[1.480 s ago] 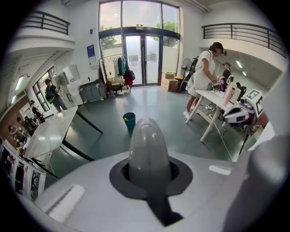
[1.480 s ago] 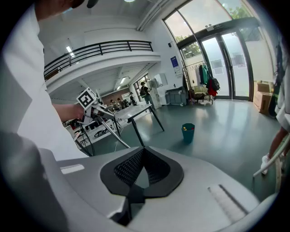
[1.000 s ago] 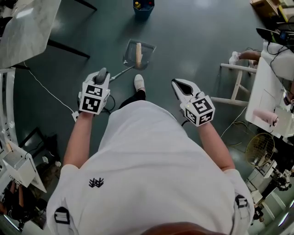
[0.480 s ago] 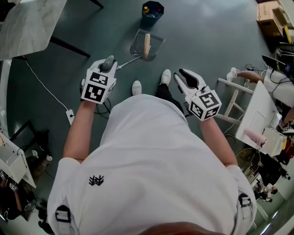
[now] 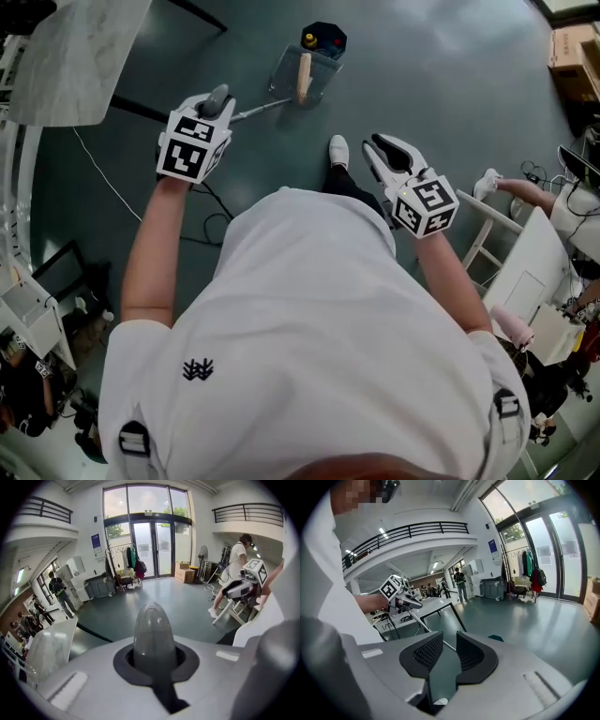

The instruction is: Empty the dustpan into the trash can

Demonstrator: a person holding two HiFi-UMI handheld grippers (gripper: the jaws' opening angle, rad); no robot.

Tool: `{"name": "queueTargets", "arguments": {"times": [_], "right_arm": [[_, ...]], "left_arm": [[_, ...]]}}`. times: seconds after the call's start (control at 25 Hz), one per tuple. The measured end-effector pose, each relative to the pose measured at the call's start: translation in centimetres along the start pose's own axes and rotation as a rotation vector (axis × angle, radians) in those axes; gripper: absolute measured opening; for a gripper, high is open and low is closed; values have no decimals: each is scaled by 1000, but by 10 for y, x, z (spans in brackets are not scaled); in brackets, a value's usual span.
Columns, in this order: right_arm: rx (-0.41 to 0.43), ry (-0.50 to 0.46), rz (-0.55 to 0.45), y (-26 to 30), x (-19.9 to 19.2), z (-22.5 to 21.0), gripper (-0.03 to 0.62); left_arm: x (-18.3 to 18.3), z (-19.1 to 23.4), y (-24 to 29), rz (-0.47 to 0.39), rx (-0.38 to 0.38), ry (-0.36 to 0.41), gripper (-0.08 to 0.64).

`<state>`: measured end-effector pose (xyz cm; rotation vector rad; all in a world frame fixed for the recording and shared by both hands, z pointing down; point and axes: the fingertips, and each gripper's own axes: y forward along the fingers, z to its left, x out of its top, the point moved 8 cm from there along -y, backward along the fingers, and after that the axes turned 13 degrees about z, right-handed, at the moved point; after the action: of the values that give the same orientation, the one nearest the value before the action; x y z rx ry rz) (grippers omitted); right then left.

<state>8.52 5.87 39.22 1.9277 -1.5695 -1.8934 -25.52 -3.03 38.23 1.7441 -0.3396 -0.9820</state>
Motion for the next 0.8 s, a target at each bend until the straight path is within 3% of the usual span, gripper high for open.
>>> {"name": "queueTargets", "arguments": {"times": [0.24, 0.56, 0.68, 0.8], "right_arm": [[29, 7, -10, -7, 31, -92, 81], [60, 80, -8, -12, 40, -176, 81], [58, 89, 0, -15, 39, -195, 81], [39, 97, -6, -16, 42, -211, 80]], "left_arm": [[87, 25, 47, 50, 82, -8, 61], [178, 63, 115, 120, 145, 19, 61], [205, 73, 142, 158, 164, 51, 60], [236, 75, 160, 183, 195, 148, 60]]}}
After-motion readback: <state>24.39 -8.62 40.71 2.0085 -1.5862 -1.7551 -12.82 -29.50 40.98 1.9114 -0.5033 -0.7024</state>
